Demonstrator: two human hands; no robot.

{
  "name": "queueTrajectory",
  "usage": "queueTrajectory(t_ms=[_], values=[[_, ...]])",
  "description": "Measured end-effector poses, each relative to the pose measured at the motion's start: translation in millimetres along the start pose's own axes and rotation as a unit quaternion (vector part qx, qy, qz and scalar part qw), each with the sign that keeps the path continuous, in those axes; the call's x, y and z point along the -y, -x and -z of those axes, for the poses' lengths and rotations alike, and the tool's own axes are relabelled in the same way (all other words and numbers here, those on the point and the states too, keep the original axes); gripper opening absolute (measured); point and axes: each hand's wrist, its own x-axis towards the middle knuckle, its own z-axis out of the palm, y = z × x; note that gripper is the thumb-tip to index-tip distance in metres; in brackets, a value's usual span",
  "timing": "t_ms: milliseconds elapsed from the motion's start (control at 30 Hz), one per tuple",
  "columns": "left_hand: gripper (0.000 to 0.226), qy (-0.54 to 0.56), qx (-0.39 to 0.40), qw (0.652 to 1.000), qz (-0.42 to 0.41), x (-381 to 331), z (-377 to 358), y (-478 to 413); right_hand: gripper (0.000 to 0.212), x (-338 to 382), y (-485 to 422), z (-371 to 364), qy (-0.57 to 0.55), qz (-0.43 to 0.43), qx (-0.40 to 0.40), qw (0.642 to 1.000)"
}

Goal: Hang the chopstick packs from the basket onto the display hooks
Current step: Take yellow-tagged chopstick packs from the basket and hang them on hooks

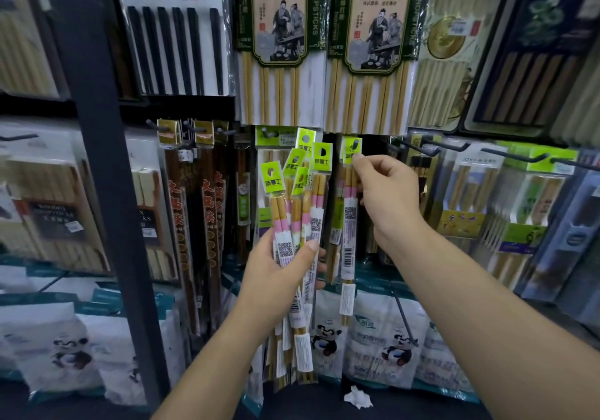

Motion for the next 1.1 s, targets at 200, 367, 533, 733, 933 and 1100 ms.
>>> queueTrajectory(t_ms=[200, 367, 533, 733, 933, 1100], values=[[0.013, 0.020, -0.001, 1.000, -0.001, -1.4, -1.5, -1.6, 0.017, -6.5, -2.5, 5.1, 0.041, 0.002, -0.016, 0.999], [0.022, 0.043, -0.005, 0.999, 0.007, -0.5, -3.0, -0.9, 0.016, -8.1, 11.9, 9.1, 0.015, -0.009, 0.000, 1.000], [0.021, 0.035, 0.002, 0.999, 0.001, -0.1, -6.1, 0.4, 0.015, -1.4, 27.7, 12.4, -0.068, -0.007, 0.149, 0.986], [0.022, 0.040, 0.012, 0.999, 0.009, 0.9, -8.4, 1.9, 0.009, 0.1, 29.0, 9.9, 0.006, 0.064, 0.114, 0.991], [0.018, 0.005, 0.024, 1.000, -0.005, 3.7, -8.2, 2.6, 0.025, 4.4, 24.7, 5.8, 0.013, 0.074, 0.091, 0.993], [0.017, 0.011, 0.007, 1.000, -0.010, 0.5, -3.6, 0.0, 0.027, 9.5, 16.2, 1.3, -0.004, 0.067, 0.046, 0.997]])
